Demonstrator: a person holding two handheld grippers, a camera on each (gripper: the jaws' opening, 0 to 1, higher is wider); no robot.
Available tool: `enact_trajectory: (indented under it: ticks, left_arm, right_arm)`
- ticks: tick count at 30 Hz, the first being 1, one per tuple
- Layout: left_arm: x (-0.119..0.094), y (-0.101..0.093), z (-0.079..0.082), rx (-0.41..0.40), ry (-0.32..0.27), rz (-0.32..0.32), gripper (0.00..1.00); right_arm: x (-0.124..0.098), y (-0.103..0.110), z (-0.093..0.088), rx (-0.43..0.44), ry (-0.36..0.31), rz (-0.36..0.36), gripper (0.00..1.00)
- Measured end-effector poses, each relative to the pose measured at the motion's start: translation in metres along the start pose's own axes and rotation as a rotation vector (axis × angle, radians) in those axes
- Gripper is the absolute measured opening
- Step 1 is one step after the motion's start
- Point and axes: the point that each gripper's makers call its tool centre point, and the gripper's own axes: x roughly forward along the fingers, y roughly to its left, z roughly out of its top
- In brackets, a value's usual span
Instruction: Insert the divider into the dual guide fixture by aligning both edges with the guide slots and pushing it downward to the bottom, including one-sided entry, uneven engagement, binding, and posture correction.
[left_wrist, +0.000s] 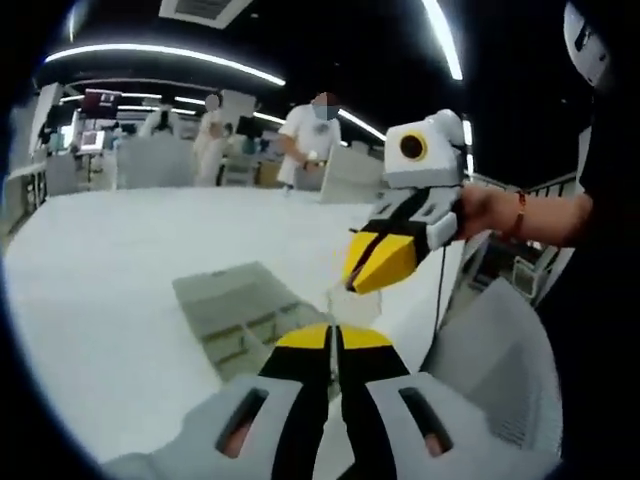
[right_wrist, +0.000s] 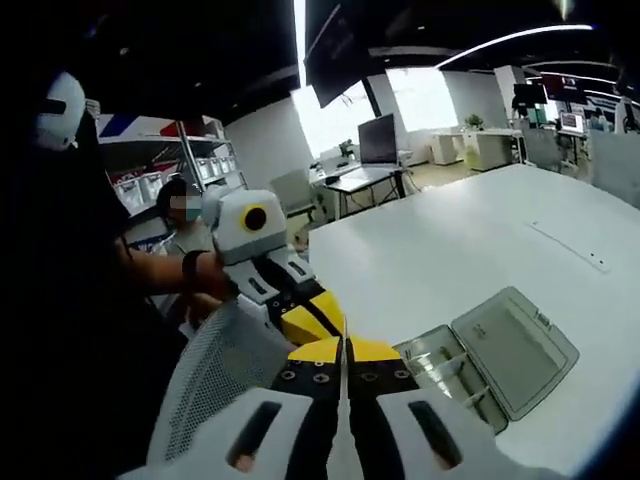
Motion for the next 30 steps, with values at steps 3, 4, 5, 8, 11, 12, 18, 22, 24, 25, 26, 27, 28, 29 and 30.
enact_trajectory:
  ticks: [3,4,5,8,11,12,18,22,24,25,26,27,28,29,30]
  left_arm:
    - [0.0,-0.002,0.003,0.0,-0.019,-0.012,0.0]
    - [0.0,-0.002,0.003,0.003,-0.019,-0.015,0.0]
    - [0.001,-0.002,0.003,0.006,-0.016,-0.014,0.0]
    - [0.002,-0.001,-0.001,0.026,0.009,-0.006,0.0]
    - [0.001,0.0,-0.005,0.088,0.048,0.013,0.0]
    - [0.001,0.0,-0.005,0.101,0.055,0.02,0.0]
    - [0.003,-0.003,0.005,0.138,0.038,0.019,0.0]
    - [0.007,-0.003,-0.004,0.178,0.095,0.033,0.0]
    - [0.007,-0.005,-0.003,0.162,0.083,0.029,0.0]
    - [0.006,-0.004,-0.003,0.152,0.078,0.031,0.0]
    - [0.005,-0.004,-0.004,0.148,0.078,0.035,0.0]
    - [0.004,-0.004,-0.005,0.146,0.08,0.039,0.0]
    - [0.002,-0.003,-0.007,0.143,0.086,0.048,0.0]
    - [0.001,-0.002,-0.008,0.142,0.089,0.056,0.0]
    - [-0.002,-0.001,-0.008,0.14,0.089,0.063,0.03]
  right_arm:
    - [-0.002,0.001,0.004,-0.008,-0.008,0.012,0.0]
    - [-0.002,0.002,0.003,-0.015,-0.004,0.015,0.0]
    - [-0.002,0.002,0.003,-0.02,-0.001,0.015,0.0]
    - [0.001,0.001,-0.002,-0.026,0.029,0.013,0.0]
    - [0.001,0.001,-0.011,-0.041,0.093,0.016,0.0]
    - [0.001,0.001,-0.015,-0.06,0.124,0.014,0.0]
    - [0.001,-0.002,-0.025,-0.108,0.225,0.003,0.0]
    - [0.003,-0.007,-0.017,-0.13,0.212,-0.011,0.0]
    - [0.004,-0.009,-0.018,-0.15,0.23,-0.015,0.0]
    - [0.004,-0.011,-0.018,-0.16,0.239,-0.018,0.0]
    - [0.004,-0.011,-0.018,-0.17,0.244,-0.014,0.0]
    - [0.004,-0.012,-0.017,-0.176,0.245,-0.014,0.0]
    - [0.005,-0.013,-0.016,-0.184,0.25,-0.016,0.0]
    - [0.006,-0.015,-0.015,-0.19,0.254,-0.017,0.0]
    - [0.007,-0.016,-0.014,-0.197,0.257,-0.017,0.0]
